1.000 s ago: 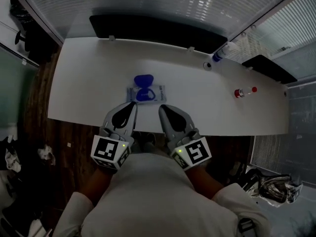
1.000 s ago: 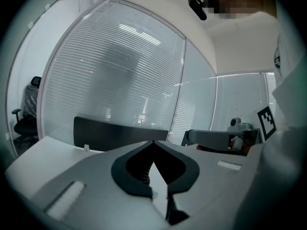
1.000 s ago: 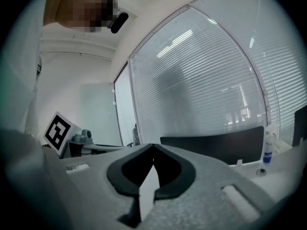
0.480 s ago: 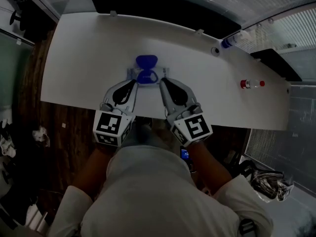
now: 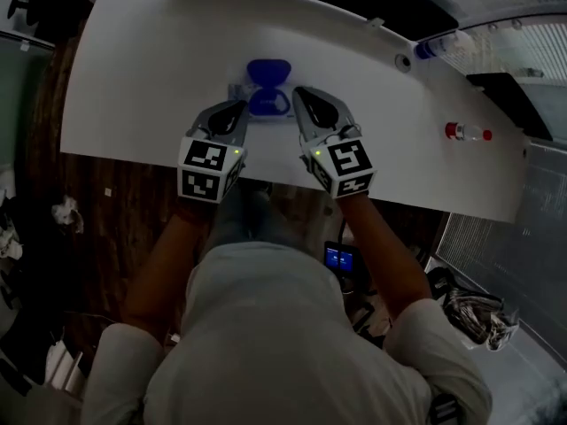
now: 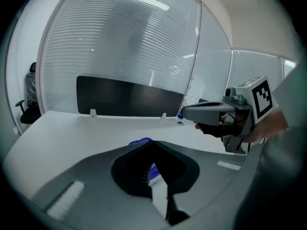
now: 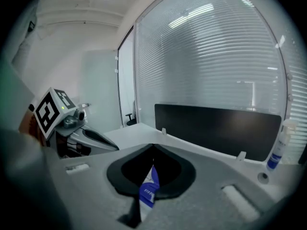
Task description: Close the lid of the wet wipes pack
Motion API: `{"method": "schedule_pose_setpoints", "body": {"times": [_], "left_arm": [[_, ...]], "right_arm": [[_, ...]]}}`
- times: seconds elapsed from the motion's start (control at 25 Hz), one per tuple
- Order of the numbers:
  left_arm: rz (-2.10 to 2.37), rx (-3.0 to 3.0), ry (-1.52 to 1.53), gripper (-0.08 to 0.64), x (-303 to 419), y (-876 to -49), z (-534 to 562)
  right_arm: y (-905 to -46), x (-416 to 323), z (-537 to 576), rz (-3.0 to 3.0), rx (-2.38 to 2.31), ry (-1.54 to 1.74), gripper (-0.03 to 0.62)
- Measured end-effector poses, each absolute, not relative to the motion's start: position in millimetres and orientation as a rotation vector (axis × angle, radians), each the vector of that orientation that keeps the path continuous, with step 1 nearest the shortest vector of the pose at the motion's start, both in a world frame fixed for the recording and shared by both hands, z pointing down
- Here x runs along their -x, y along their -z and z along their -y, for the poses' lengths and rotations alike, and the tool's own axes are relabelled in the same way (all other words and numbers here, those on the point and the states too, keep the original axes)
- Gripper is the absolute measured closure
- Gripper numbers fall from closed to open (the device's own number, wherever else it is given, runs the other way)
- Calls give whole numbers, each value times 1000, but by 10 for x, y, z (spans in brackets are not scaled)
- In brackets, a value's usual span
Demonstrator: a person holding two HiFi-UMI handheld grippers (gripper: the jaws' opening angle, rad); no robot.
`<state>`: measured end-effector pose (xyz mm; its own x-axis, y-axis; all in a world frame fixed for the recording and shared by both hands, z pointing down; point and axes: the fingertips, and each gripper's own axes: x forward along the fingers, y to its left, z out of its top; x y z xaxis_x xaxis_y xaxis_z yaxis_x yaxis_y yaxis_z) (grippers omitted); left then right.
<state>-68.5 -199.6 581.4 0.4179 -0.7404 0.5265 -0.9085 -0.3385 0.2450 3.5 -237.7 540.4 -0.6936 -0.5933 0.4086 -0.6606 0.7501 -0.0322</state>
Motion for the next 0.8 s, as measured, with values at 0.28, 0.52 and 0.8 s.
{"method": "schedule_pose_setpoints", "body": {"times": [0.28, 0.52, 0.8], "left_arm": [[1355, -2094, -550, 560, 670, -6523, 2098], [1338, -2016, -655, 560, 720, -7048, 2114], [1286, -1918, -767, 558, 784, -7517, 2015]], "right_arm": [[-6011, -44, 2691, 2485, -893, -225, 592], [-6459, -109, 2983, 2418, -874, -259, 592], [-6904, -201, 3367, 2327, -855, -243, 592]]}}
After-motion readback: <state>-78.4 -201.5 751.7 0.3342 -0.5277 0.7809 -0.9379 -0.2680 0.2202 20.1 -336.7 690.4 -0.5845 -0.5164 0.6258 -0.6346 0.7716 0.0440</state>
